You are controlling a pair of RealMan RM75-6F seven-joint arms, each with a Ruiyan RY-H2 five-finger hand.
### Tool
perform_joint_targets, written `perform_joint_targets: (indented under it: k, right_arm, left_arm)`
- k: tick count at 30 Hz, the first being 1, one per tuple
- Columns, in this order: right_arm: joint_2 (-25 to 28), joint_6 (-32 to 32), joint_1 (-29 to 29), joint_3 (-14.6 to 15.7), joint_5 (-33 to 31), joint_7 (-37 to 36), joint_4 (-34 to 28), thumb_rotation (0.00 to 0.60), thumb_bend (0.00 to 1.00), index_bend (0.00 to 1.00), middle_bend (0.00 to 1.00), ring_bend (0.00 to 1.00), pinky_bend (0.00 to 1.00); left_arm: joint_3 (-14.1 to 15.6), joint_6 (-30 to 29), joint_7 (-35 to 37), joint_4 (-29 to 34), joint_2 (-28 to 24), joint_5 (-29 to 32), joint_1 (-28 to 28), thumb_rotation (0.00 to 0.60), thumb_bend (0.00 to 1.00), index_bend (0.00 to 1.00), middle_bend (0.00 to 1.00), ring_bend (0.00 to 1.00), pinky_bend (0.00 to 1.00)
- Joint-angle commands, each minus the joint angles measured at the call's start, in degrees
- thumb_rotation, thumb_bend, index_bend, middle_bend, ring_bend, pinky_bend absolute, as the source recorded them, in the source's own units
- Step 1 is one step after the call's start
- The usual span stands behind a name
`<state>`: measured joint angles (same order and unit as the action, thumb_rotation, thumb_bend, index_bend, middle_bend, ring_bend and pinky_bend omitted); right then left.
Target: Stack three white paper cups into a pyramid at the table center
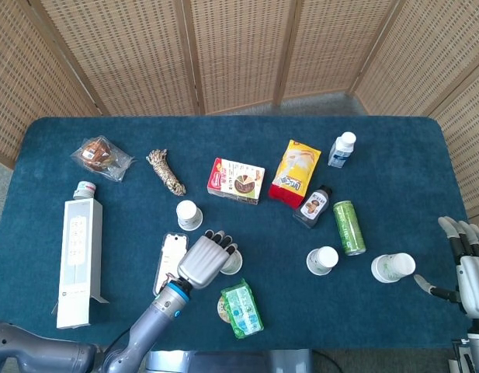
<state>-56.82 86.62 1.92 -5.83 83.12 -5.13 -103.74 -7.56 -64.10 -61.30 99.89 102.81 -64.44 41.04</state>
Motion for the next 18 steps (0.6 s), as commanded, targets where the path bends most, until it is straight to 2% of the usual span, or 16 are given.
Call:
perform_joint_targets:
  k: [1, 9, 18]
  right_arm:
    - [0.1, 0.0, 0.0, 0.0, -0.1, -0.2, 0.0, 0.6, 0.08, 0.0, 0.0, 0.0, 0.0]
    - [0.3, -0.2, 0.0, -0.3, -0.8, -1.1, 0.2, 0.6, 0.08, 0.0, 0.0, 0.0, 0.0]
    - [0.5, -0.3, -0.1, -0.4, -1.1, -2.1, 0.4, 0.6, 0.08, 0.0, 0.0, 0.0, 0.0]
  left_arm:
    - [-1.0, -0.4, -0.2, -0.9, 1.7, 1.6, 0.9, 0.6, 0.29, 0.33, 0.36, 0.28, 0.39]
    - [-1.7, -1.1, -0.4, -4.9, 5.9, 2.7, 3.0, 0.6, 0.29, 0.33, 0.36, 0.28, 0.39]
    - [-4.0, -1.9, -1.9, -8.4, 9.8, 5.9, 5.6, 0.6, 0.3, 0.33, 0.36, 0.28, 0.39]
